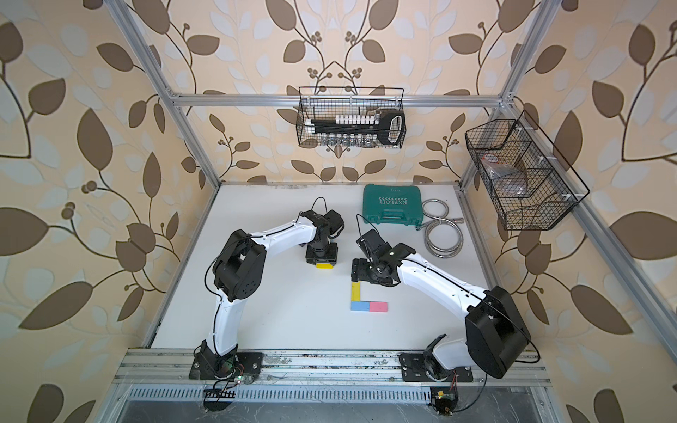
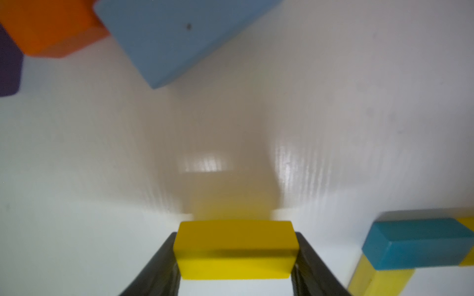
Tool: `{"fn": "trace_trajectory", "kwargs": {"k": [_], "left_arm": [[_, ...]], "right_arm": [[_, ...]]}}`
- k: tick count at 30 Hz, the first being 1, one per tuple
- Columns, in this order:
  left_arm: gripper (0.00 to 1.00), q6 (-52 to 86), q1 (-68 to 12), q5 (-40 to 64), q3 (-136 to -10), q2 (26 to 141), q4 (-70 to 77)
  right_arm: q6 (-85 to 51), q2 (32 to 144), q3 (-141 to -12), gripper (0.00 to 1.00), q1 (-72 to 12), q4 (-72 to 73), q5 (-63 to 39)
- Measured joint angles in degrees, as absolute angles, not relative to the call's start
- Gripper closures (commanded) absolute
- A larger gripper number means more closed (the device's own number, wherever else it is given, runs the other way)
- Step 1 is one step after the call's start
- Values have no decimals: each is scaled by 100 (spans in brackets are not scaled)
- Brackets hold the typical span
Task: Assemble the letter c with building blocks
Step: Place the building block at the center of the board.
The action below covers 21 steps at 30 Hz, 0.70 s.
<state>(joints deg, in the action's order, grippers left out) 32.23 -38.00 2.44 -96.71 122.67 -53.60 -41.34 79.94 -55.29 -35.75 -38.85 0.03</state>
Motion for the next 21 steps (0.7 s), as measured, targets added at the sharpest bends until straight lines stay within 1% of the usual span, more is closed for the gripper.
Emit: {"fn": "trace_trajectory", "kwargs": {"k": [21], "left_arm": [[61, 3500, -3870, 102, -9356, 12287, -5301]], "right_arm": [[-4132, 7909, -5384, 16, -3485, -3876, -1]]}}
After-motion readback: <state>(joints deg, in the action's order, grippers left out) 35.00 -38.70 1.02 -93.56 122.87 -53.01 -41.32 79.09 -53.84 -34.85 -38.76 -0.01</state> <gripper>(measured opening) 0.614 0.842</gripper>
